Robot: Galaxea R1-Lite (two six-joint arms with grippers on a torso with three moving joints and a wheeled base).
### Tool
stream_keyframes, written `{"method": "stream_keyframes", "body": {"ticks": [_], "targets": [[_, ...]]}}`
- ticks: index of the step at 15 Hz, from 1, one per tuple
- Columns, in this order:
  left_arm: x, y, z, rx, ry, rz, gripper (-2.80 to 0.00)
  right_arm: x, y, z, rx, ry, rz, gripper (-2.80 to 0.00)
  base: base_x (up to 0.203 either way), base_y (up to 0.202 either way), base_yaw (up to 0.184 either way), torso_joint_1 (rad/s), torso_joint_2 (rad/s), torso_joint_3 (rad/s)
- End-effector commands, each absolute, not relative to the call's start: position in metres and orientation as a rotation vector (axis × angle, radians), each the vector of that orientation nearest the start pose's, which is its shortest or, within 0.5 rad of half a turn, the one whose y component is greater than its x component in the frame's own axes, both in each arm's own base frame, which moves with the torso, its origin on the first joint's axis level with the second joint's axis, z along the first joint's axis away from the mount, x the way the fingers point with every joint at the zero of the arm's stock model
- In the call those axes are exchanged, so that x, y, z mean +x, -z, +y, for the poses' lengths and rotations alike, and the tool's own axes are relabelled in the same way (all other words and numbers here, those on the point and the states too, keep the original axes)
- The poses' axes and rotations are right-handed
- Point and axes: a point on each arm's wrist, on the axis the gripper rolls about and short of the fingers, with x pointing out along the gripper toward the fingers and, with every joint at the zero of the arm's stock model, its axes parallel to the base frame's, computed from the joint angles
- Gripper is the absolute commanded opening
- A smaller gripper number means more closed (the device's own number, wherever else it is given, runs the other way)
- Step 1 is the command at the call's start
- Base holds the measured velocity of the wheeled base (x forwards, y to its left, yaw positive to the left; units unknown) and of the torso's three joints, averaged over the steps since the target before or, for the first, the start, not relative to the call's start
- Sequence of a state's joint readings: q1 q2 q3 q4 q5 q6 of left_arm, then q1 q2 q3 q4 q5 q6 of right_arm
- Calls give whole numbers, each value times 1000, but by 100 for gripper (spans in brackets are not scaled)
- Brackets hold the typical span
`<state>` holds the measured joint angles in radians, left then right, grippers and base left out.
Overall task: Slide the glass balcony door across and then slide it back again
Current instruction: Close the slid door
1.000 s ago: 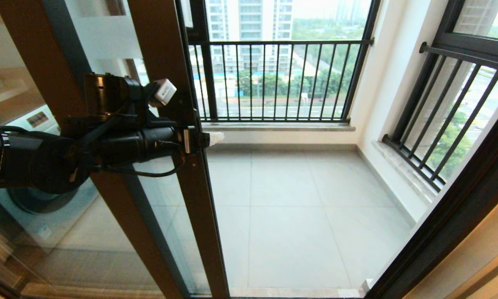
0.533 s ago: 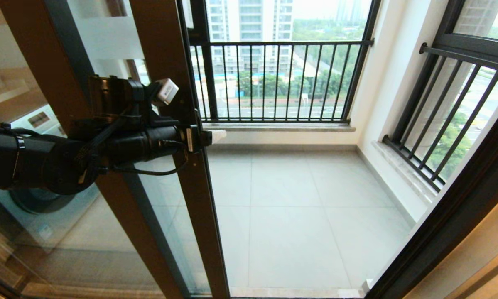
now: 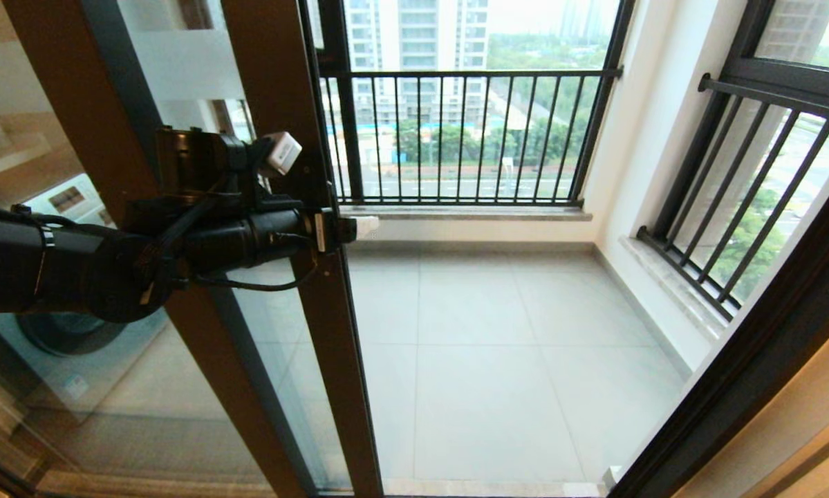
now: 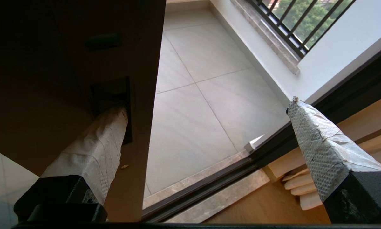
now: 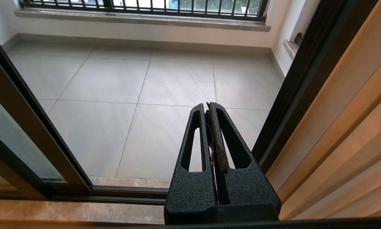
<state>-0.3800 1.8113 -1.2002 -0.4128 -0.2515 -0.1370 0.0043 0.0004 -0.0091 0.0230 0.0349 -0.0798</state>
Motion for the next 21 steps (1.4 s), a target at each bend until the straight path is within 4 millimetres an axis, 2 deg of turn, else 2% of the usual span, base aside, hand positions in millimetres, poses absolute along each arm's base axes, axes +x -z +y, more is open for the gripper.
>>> {"method": "stream_keyframes", "body": {"ticks": [1, 4, 8, 14, 19, 21], "targets": [[327, -232, -147, -118, 646, 243, 0, -24, -76, 1, -81, -40, 12, -280, 0, 0, 0, 0, 0, 0], [322, -231, -156, -112, 673, 252, 0, -24, -76, 1, -80, -39, 12, -280, 0, 0, 0, 0, 0, 0], [315, -227, -157, -109, 680, 269, 0, -24, -76, 1, -80, -40, 12, -280, 0, 0, 0, 0, 0, 0], [316, -229, -162, -107, 690, 259, 0, -24, -76, 1, -80, -40, 12, -280, 0, 0, 0, 0, 0, 0], [318, -231, -176, -104, 718, 248, 0, -24, -76, 1, -80, -40, 12, -280, 0, 0, 0, 0, 0, 0], [313, -229, -174, -102, 713, 258, 0, -24, -76, 1, -81, -40, 12, -280, 0, 0, 0, 0, 0, 0]]}}
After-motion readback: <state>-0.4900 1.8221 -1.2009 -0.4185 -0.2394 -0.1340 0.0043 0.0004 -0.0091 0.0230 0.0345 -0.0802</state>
